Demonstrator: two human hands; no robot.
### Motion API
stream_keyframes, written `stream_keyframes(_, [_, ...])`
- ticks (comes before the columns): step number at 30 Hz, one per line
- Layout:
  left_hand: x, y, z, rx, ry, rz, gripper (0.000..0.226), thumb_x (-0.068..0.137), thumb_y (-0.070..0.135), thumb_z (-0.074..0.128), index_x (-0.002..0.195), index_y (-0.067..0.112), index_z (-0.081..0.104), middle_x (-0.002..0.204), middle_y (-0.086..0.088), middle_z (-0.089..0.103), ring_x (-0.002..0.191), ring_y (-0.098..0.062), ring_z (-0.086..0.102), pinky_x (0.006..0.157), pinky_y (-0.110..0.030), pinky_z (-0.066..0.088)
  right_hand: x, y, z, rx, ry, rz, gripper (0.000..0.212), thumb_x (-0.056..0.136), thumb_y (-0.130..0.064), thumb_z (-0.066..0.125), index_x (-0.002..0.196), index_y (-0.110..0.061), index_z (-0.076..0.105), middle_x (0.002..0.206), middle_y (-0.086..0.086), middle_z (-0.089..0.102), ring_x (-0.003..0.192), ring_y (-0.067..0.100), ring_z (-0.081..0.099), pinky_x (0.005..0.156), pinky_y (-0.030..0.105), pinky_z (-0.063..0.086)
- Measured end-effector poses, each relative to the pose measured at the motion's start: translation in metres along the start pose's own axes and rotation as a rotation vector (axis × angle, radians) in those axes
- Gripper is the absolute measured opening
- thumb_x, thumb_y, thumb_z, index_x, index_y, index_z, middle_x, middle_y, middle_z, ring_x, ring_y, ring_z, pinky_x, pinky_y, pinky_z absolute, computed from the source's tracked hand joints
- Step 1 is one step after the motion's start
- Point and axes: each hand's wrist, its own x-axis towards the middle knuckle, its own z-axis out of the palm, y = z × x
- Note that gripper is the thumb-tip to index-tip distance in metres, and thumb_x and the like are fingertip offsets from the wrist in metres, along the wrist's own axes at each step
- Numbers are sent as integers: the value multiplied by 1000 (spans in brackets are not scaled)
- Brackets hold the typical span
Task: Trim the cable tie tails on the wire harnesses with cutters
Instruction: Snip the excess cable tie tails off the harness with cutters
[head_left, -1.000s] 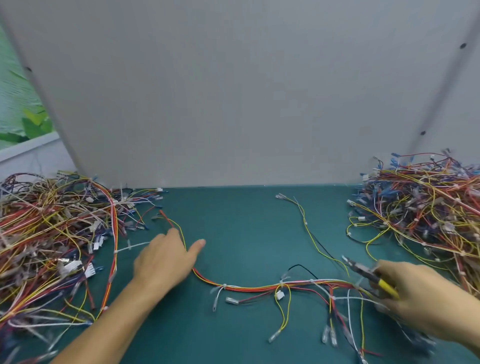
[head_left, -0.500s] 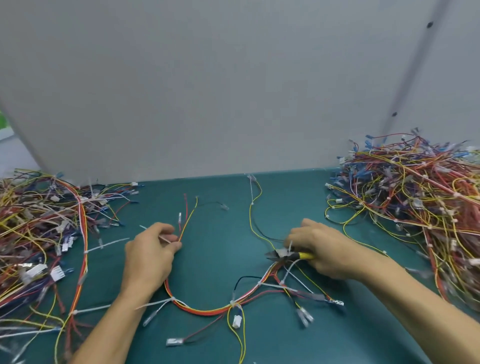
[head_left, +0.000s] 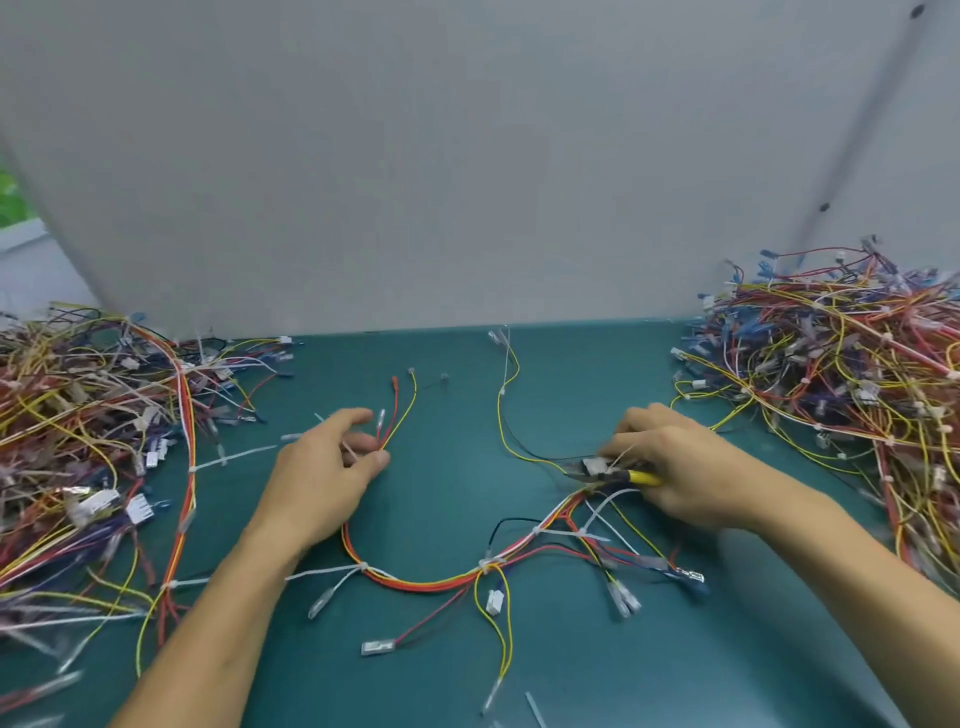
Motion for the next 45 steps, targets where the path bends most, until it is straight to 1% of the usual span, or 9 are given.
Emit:
stream_keyframes(9, [2,8,-18,108,-37,47,68,79,28,75,138,31,42,109,5,64,84,-10,62,82,-28,41,-13,1,-25,-302,66,198,46,87,-21,59,132,-26,50,117,-4,53,110,20,43,93,30,40])
stream_keyframes(14, [-4,16,-16,361,-9,39,80,79,35,75,146,27,32,137,-9,48,125,-29,45,104,-40,36,-20,-5,-29,-409,54,332,32,82,-19,54,114,-23,56,110,-1,56,105,22,48,84,32,44])
stream_keyframes(17, [-14,32,-12,552,165,104,69,76,32,77,138,19,48,145,-14,39,134,-35,32,107,-50,29,-25,-2,-36,-266,74,404,25,81,-20,59,106,-24,59,105,0,60,100,24,54,78,34,47])
stream_keyframes(20, [-31,57,7,388,241,468,34,76,12,77,109,11,70,130,-14,56,121,-36,50,100,-46,37,-29,2,-44,-83,96,455,17,81,-21,66,94,-26,56,90,-2,62,84,23,56,69,33,45])
stream_keyframes(24, [-59,82,47,88,-176,700,32,91,26,52,117,16,68,129,4,60,120,-14,52,104,-18,31,-35,0,-46,182,-10,500,22,75,-24,74,88,-28,56,81,-4,64,72,14,59,61,30,46])
stream_keyframes(27, [-65,74,70,161,-353,757,41,96,37,42,135,26,52,143,17,44,131,-4,35,108,-17,21,-40,1,-44,275,-105,554,30,71,-25,75,95,-29,58,79,-4,65,66,12,61,64,31,50])
stream_keyframes(35, [-61,60,81,347,-382,816,47,96,47,36,139,32,44,145,25,38,133,-4,28,110,-24,16,-55,7,-45,683,-32,594,56,52,-28,68,107,-29,55,88,8,52,68,14,51,57,24,37])
stream_keyframes(40, [-63,58,80,332,-406,790,48,95,48,37,141,34,41,147,27,33,136,-2,22,111,-20,11,-59,6,-26,537,98,528,17,79,-30,76,82,-17,65,69,6,61,60,11,51,61,31,43])
stream_keyframes(45, [-64,57,78,315,-423,775,48,96,48,39,142,36,39,148,29,30,138,1,18,112,-17,8,-63,0,-22,551,228,513,21,89,-41,60,84,-21,67,76,4,70,66,19,63,68,36,52])
